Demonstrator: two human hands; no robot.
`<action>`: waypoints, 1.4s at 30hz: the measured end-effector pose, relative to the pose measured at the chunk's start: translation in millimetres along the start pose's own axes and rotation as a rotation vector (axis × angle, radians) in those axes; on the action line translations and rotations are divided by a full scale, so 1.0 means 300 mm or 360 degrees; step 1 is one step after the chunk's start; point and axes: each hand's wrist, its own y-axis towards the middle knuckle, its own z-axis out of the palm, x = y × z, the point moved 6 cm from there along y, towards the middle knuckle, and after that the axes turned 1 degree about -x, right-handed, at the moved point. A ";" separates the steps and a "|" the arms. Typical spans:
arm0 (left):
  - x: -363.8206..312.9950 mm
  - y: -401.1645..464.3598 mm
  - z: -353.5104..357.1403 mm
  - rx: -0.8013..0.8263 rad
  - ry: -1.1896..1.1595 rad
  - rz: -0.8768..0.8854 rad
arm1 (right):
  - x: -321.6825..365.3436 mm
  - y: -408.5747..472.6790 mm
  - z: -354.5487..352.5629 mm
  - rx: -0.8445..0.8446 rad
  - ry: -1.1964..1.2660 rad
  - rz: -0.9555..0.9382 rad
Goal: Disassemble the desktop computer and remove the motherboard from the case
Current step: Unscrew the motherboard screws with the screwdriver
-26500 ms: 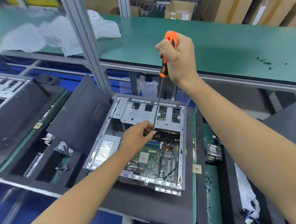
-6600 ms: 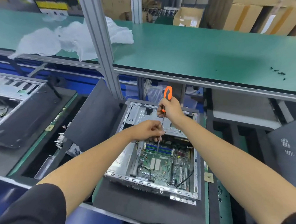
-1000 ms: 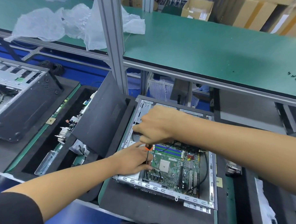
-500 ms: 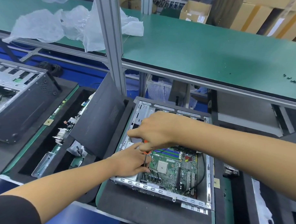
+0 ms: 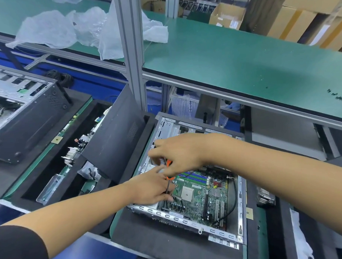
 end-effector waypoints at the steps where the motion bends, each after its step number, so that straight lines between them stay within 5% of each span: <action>1: 0.002 -0.002 0.002 0.0024 -0.0067 -0.0025 | -0.003 0.003 -0.005 -0.0069 -0.0278 0.0069; 4: -0.015 -0.001 -0.020 -0.0108 0.0066 0.0052 | 0.018 0.007 -0.009 -0.0154 -0.0523 0.0053; 14: -0.013 -0.002 -0.009 -0.0017 0.0013 0.0041 | 0.023 0.000 0.006 0.0060 0.0135 -0.0162; 22: -0.047 -0.011 -0.076 -0.0259 0.0322 0.0179 | 0.029 0.020 -0.017 -0.0220 -0.0588 -0.0003; 31: 0.013 -0.002 0.024 0.0077 -0.0070 -0.0089 | 0.016 0.005 -0.003 -0.0023 0.0164 -0.0199; 35: 0.007 0.007 -0.006 -0.0163 0.0194 0.0087 | -0.008 0.001 -0.005 -0.0100 -0.0081 -0.0108; 38: -0.014 0.009 -0.025 -0.0056 0.0432 0.0152 | -0.013 -0.006 -0.019 -0.0233 -0.0505 -0.0036; 42: -0.015 0.010 -0.019 -0.0036 0.0343 0.0152 | -0.019 -0.003 -0.014 -0.0115 -0.0271 -0.0069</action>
